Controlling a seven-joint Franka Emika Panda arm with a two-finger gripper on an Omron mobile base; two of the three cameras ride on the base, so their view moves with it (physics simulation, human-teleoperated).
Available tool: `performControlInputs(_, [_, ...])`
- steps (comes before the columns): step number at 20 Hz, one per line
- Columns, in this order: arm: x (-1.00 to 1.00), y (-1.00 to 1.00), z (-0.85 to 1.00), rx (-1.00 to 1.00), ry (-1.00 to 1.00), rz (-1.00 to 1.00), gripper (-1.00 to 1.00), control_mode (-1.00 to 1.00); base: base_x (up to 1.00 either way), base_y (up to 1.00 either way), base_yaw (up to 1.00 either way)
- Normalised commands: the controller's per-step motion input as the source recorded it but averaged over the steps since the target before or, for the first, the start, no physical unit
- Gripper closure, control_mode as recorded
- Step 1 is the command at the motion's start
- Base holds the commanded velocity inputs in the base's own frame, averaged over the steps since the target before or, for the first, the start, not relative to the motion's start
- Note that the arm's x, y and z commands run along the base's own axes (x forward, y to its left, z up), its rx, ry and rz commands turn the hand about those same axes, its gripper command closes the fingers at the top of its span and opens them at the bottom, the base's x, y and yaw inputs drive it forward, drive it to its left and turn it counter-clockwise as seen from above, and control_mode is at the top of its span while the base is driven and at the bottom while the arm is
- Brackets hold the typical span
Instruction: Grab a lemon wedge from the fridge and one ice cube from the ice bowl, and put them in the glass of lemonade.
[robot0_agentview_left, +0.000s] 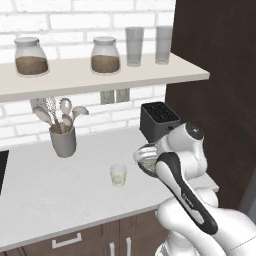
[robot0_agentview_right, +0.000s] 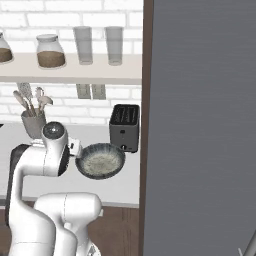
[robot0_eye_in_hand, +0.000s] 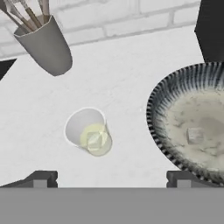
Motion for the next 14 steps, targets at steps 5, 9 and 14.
performControlInputs(5, [-0.31, -0.86, 0.70, -0.01, 0.00, -0.18, -1.00, -1.00, 0.00, 0.00, 0.00])
performControlInputs(9, [-0.72, -0.47, 0.63, -0.07, 0.04, -0.26, -1.00, -1.00, 0.00, 0.00, 0.00])
performControlInputs(14, [-0.90, -0.01, 0.03, -0.14, -0.02, -0.19, -1.00, -1.00, 0.00, 0.00, 0.00])
